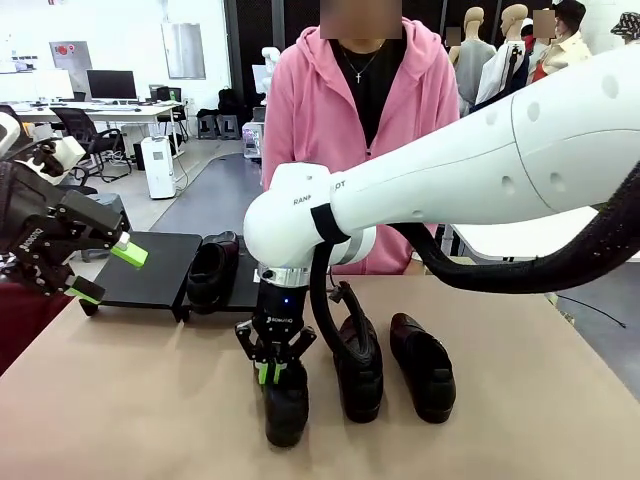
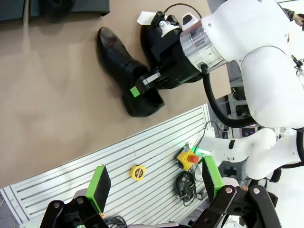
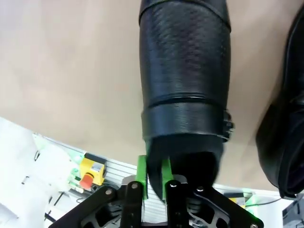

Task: Organize the shoes by placing them on the stand.
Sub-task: Pick up one Shoe and place it in the middle of the table.

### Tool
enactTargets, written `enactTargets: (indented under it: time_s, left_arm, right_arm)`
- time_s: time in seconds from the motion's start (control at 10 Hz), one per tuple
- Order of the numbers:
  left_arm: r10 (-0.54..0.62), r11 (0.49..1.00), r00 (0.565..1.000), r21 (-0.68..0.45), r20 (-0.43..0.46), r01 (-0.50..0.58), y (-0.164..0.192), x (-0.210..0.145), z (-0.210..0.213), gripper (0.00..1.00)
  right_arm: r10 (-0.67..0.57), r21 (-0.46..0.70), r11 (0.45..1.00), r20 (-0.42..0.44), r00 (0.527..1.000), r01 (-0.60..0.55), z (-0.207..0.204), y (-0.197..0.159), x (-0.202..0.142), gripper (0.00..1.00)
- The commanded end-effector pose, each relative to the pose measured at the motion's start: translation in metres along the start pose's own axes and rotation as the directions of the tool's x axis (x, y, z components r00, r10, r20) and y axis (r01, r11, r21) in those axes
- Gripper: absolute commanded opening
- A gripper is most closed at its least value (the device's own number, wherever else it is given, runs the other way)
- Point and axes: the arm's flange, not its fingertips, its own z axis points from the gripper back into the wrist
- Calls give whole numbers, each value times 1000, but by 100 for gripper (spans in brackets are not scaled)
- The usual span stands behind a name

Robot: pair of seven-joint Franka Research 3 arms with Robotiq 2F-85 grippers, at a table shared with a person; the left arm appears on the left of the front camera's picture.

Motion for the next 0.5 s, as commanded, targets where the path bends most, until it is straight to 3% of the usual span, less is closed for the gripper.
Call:
enactTargets:
  time_s: [0.0, 0.4]
  left_arm:
    - [-18, 1000, 1000, -10, -3, 18, 2, 1, 1, 100]
    - [-18, 1000, 1000, -10, -3, 18, 2, 1, 1, 100]
  right_arm:
    - [-41, 11, 999, -5, 999, 41, 16, 4, -4, 100]
    - [-57, 123, 991, -20, 998, 59, 53, -29, -30, 100]
